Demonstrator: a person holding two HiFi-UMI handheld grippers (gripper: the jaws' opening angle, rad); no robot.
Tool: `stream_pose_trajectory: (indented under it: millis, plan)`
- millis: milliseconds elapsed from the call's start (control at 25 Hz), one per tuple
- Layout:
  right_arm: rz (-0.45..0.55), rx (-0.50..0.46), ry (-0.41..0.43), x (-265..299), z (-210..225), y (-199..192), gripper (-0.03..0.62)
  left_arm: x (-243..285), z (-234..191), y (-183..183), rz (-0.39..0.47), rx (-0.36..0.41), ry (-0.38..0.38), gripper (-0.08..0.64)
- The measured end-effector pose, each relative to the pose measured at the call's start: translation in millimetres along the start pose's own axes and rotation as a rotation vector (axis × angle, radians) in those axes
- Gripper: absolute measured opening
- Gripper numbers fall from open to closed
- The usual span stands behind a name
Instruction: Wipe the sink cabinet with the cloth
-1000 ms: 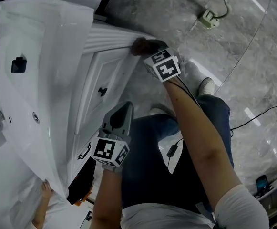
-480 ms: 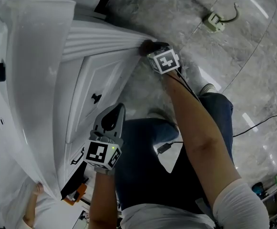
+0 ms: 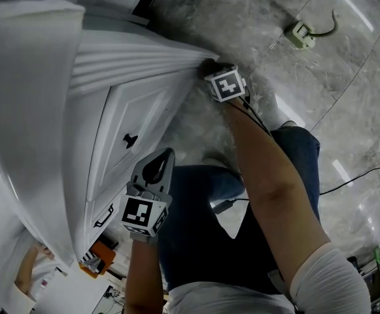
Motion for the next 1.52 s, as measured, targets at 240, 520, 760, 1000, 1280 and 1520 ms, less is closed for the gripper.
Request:
stream_pose_trajectory:
  millis: [240, 520, 760, 1000, 1280, 1520]
  plan:
    - [-0.031, 0.006, 0.045, 5.8, -24.3, -16.5, 0.072, -12.2, 4.4, -9.6, -0.014, -0.021, -0.023, 0.011]
    - [-0.141, -0.063, 0.108, 25.3, -87.9, -56.0, 0.072, -38.9, -2.1, -21.4, -0.004, -0.036, -0.009, 0.011]
    - [-0.223, -0.115, 0.182, 41.6, -154.1, -94.1, 0.072, -55.3, -3.8, -39.8, -0.007, -0.057, 0.000, 0.011]
    - [-0.262, -0.126, 0.252, 48.4, -207.9, -119.0, 0.072, -68.6, -4.1, -59.2, -0.027, -0.085, 0.005, 0.011]
    - [-0.293, -0.188, 0.329, 54.9, -248.9, -139.3, 0.072, -78.3, -7.4, -68.8, -0.027, -0.115, 0.016, 0.011]
    - [-0.283, -0.189, 0.349, 41.1, -258.4, -132.8, 0.072, -82.3, -6.1, -73.4, -0.027, -0.152, 0.020, 0.011]
Point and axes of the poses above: the fingertips, and each gripper's own axes: x forward along the fingers, z to its right, y out of its top, the point moved 4 cm from there along -x, backward along the fingers, and after that the axes turned 7 degrees about -z, right-handed, at the moved point
